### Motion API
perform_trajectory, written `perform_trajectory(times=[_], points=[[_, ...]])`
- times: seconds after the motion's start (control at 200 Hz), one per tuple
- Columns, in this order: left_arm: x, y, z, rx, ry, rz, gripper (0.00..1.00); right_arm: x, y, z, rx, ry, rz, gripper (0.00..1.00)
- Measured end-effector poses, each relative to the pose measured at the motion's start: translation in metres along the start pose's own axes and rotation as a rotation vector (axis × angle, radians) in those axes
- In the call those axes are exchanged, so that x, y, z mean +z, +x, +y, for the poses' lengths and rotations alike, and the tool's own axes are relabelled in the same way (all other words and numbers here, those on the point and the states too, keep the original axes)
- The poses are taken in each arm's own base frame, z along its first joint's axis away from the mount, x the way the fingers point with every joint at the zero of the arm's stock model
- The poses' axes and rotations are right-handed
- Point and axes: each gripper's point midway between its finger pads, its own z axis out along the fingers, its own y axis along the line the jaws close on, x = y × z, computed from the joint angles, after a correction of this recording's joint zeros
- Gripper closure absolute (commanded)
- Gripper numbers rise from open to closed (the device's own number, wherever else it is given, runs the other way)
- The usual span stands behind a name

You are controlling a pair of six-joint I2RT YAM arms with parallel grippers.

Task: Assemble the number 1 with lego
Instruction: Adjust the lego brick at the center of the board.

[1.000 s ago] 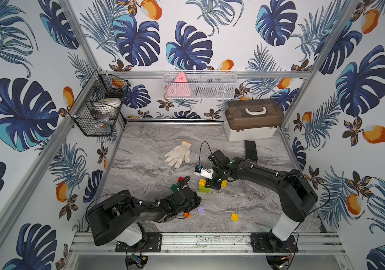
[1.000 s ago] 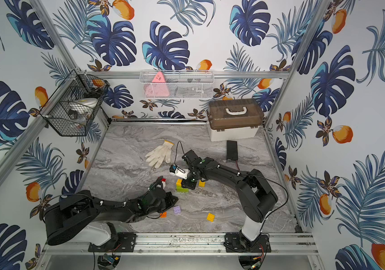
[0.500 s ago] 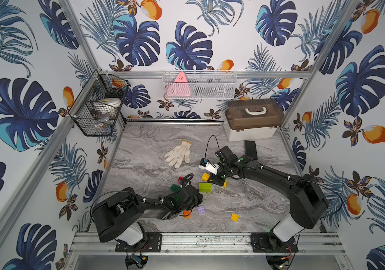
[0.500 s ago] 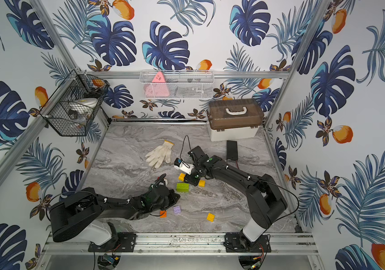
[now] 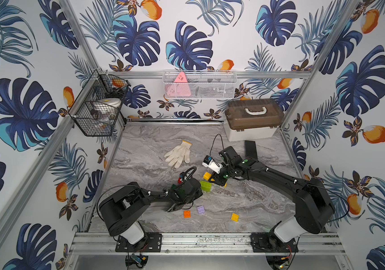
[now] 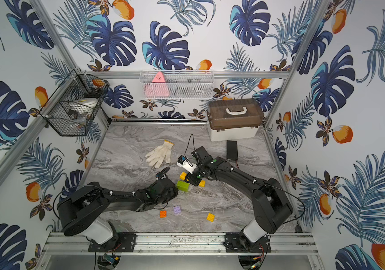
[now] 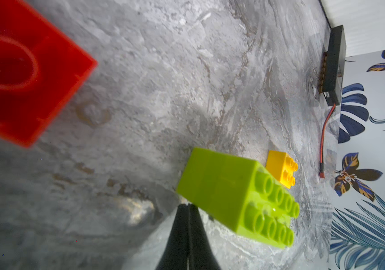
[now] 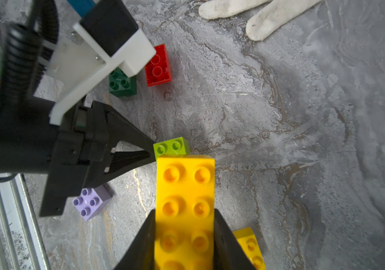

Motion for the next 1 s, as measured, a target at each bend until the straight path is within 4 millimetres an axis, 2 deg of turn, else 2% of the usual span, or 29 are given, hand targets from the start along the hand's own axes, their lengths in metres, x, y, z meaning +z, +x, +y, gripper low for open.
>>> perform_trajectory(times=[0.18,0.26,0.455,0.676,0.836,0.996], points=[[0.009,-0.015,0.008,0.018,-0.026,-0.029,1.0,-0.005,-0.003,0.001,0.032,0.005,-0.015,0.62],[0.016,-0.021,0.004,-0.001,0.006,-0.038,1.0,-0.005,-0.003,-0.001,0.055,0.015,-0.012,0.63],[0.022,-0.019,-0.004,-0.025,0.07,-0.021,1.0,-0.002,0.005,-0.004,0.093,0.044,0.021,0.64],[-0.001,-0.016,0.011,-0.043,0.06,-0.012,1.0,0.012,0.014,-0.001,0.096,0.091,0.103,0.65],[-0.023,-0.02,0.009,-0.038,0.069,-0.017,1.0,0.018,0.017,-0.002,0.127,0.16,0.13,0.65],[-0.034,-0.021,0.011,-0.003,0.05,-0.01,1.0,0.025,0.019,0.008,0.119,0.176,0.137,0.65]])
